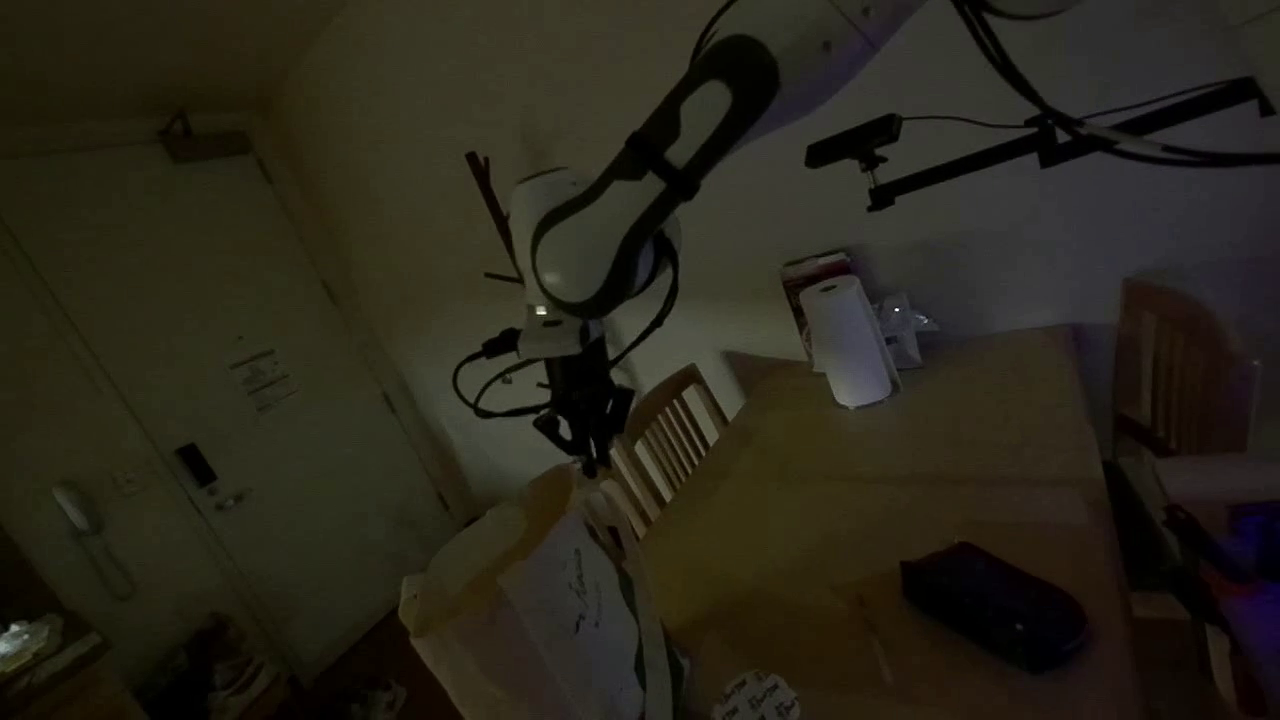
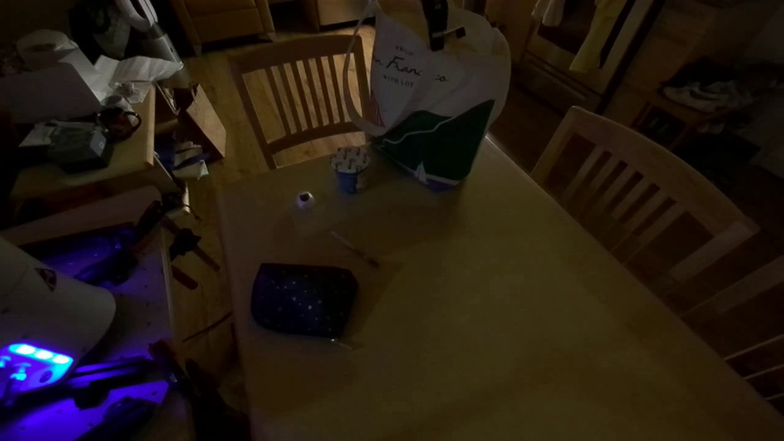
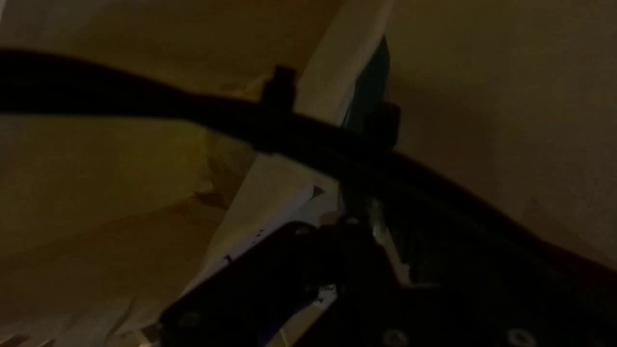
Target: Put the marker into the bag.
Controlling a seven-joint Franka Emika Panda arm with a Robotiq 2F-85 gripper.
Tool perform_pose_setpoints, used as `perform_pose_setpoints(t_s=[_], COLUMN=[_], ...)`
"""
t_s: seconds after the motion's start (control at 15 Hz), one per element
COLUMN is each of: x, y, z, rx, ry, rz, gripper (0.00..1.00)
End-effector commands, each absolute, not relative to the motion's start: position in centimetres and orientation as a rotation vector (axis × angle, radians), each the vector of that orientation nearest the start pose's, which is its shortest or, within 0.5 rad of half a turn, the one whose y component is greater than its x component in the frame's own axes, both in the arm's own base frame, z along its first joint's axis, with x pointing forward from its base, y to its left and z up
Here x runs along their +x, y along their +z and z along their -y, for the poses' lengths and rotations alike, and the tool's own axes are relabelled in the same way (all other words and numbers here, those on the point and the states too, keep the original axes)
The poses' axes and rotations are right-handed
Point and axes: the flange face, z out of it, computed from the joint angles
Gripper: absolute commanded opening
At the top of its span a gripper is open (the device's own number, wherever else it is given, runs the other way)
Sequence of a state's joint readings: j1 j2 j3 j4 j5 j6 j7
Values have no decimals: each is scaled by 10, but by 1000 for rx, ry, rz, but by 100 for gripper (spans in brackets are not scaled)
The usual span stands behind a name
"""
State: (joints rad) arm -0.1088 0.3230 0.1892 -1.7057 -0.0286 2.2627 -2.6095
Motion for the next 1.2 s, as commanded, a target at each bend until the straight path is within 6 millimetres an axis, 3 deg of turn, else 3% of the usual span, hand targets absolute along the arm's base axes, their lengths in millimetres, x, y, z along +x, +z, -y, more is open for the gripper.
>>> perform_pose_setpoints(t_s=[0.0,0.13,0.33,0.6,0.87,1.13], x=[699,706,711,715,694,664], y=[444,449,436,389,362,366], z=[-54,-59,-81,-109,-121,-114], rx=[506,383,188,-79,-315,-428], ry=[71,-56,-178,-189,-174,-215], rz=[-2970,-2999,-3028,-2997,-2911,-2881], gripper=[7,7,7,8,8,8])
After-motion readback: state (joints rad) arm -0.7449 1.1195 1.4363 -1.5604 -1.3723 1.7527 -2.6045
